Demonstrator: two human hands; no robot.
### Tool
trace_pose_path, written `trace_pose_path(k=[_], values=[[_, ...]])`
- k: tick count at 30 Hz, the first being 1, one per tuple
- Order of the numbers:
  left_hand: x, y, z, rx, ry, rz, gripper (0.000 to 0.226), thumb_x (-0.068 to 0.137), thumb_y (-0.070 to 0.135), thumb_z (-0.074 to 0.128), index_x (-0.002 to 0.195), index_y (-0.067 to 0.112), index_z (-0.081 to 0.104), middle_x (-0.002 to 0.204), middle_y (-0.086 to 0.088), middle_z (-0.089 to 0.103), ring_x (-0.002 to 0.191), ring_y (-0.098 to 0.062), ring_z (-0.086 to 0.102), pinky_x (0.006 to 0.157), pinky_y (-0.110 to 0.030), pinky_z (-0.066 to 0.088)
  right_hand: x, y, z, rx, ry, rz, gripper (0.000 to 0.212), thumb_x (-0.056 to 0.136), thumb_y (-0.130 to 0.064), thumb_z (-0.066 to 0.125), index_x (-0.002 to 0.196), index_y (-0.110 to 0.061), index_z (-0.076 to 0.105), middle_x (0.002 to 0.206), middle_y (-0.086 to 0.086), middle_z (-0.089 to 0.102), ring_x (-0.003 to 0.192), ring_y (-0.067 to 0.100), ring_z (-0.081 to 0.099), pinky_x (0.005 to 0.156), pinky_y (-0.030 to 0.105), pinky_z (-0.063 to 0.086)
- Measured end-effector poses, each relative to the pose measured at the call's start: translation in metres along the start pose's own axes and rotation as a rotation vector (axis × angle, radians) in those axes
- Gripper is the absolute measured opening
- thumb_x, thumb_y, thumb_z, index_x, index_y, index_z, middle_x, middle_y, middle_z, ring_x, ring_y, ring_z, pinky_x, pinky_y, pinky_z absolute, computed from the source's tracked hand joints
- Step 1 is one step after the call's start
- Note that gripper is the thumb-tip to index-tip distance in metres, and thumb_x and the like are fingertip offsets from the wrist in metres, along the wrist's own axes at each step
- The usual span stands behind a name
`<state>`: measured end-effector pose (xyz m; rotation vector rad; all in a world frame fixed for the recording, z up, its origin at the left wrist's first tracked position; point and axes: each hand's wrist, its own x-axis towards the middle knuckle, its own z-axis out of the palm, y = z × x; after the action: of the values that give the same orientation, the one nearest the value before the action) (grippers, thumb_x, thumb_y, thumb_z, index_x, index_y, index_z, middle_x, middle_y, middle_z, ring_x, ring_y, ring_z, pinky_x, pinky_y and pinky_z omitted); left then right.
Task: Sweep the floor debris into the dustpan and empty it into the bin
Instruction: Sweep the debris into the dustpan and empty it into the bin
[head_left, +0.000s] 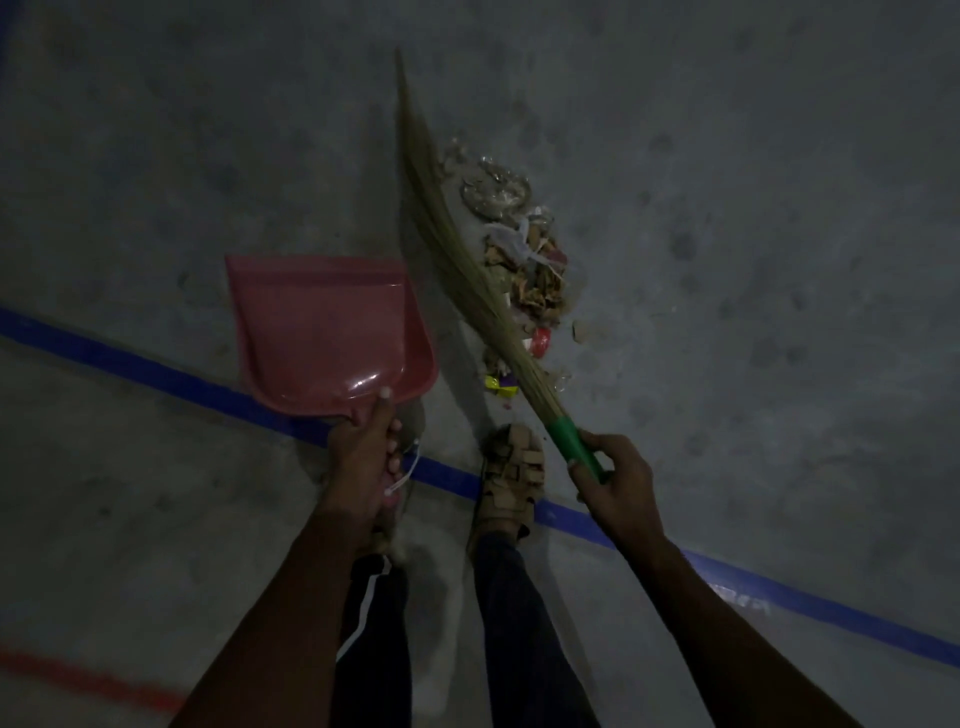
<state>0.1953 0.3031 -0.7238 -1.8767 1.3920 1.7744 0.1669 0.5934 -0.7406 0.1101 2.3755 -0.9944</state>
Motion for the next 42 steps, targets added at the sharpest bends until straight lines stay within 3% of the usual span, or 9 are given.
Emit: trace_pose_path(k=[4, 7, 12, 20, 26, 29, 35, 39, 42], values=[[0.003, 0.005, -0.001, 0.033, -0.011, 0.008, 0.044, 0.094, 0.048, 0.067, 0.075, 0.009, 0.057, 0.047, 0.003, 0.046, 0.031, -0.009, 0.036, 0.034, -0.016, 0.027, 0.053, -0.046, 0.026, 0.08, -0.044, 0.055, 0.051, 0.082, -0.047, 0.062, 0.123, -0.016, 0.061, 0.11, -0.004, 0.058, 0.083, 0.029, 0.068, 0.068, 0.051, 0.058], [0.004, 0.007, -0.006, 0.06, -0.017, -0.005, 0.044, 0.092, 0.049, 0.068, 0.078, 0.009, 0.058, 0.044, 0.005, 0.047, 0.031, -0.009, 0.037, 0.033, -0.017, 0.028, 0.084, -0.084, 0.036, 0.163, -0.048, 0.111, 0.025, 0.09, -0.031, 0.063, 0.111, -0.019, 0.059, 0.093, -0.003, 0.062, 0.071, 0.03, 0.069, 0.053, 0.036, 0.057], [-0.001, 0.005, -0.013, 0.085, -0.006, -0.005, 0.046, 0.094, 0.045, 0.067, 0.073, 0.006, 0.056, 0.04, 0.004, 0.044, 0.027, -0.008, 0.035, 0.031, -0.015, 0.027, 0.094, -0.091, 0.035, 0.21, -0.037, 0.28, 0.015, 0.093, -0.026, 0.061, 0.107, -0.022, 0.055, 0.088, 0.006, 0.067, 0.06, 0.024, 0.068, 0.042, 0.028, 0.051], [-0.004, -0.001, -0.022, 0.213, -0.089, 0.007, 0.047, 0.092, 0.05, 0.068, 0.077, 0.006, 0.059, 0.046, 0.0, 0.045, 0.03, -0.012, 0.035, 0.034, -0.017, 0.029, -0.018, -0.026, 0.014, 0.141, 0.067, 0.449, 0.021, 0.094, -0.028, 0.063, 0.11, -0.015, 0.062, 0.085, 0.003, 0.064, 0.057, 0.026, 0.067, 0.044, 0.036, 0.054], [-0.005, -0.002, -0.033, 0.371, -0.21, 0.087, 0.047, 0.09, 0.051, 0.07, 0.102, 0.007, 0.058, 0.057, -0.004, 0.046, 0.035, -0.012, 0.038, 0.034, -0.02, 0.033, -0.124, 0.001, 0.02, 0.247, 0.158, 0.534, 0.022, 0.093, -0.023, 0.066, 0.112, -0.014, 0.063, 0.093, 0.005, 0.064, 0.049, 0.025, 0.066, 0.037, 0.037, 0.049], [-0.011, -0.002, -0.039, 0.465, -0.226, 0.077, 0.046, 0.091, 0.052, 0.068, 0.084, 0.008, 0.059, 0.056, -0.003, 0.045, 0.034, -0.01, 0.038, 0.035, -0.017, 0.031, -0.167, 0.005, 0.03, 0.284, 0.202, 0.539, 0.022, 0.091, -0.015, 0.067, 0.112, -0.015, 0.064, 0.102, 0.006, 0.063, 0.049, 0.024, 0.065, 0.036, 0.033, 0.046], [-0.01, -0.007, -0.057, 0.54, -0.282, 0.098, 0.047, 0.094, 0.047, 0.067, 0.074, 0.005, 0.058, 0.049, -0.003, 0.048, 0.034, -0.012, 0.038, 0.036, -0.018, 0.031, -0.196, 0.009, 0.045, 0.236, 0.327, 0.409, 0.05, 0.075, -0.043, 0.064, 0.117, -0.015, 0.065, 0.105, 0.0, 0.064, 0.086, 0.021, 0.065, 0.068, 0.037, 0.054], [-0.012, -0.018, -0.064, 0.549, -0.296, 0.038, 0.05, 0.094, 0.046, 0.067, 0.071, 0.002, 0.058, 0.045, -0.003, 0.05, 0.032, -0.012, 0.039, 0.036, -0.017, 0.031, -0.166, 0.009, 0.036, 0.107, 0.382, 0.37, 0.048, 0.084, -0.016, 0.074, 0.129, -0.009, 0.058, 0.113, 0.003, 0.058, 0.101, 0.011, 0.052, 0.083, 0.026, 0.041], [-0.014, -0.034, -0.069, 0.543, -0.343, -0.025, 0.05, 0.094, 0.045, 0.066, 0.069, 0.004, 0.055, 0.046, -0.004, 0.047, 0.031, -0.011, 0.035, 0.036, -0.016, 0.028, -0.137, 0.024, 0.026, -0.014, 0.437, 0.308, 0.053, 0.087, -0.015, 0.072, 0.136, -0.009, 0.052, 0.116, 0.004, 0.053, 0.099, 0.012, 0.051, 0.08, 0.028, 0.041]])
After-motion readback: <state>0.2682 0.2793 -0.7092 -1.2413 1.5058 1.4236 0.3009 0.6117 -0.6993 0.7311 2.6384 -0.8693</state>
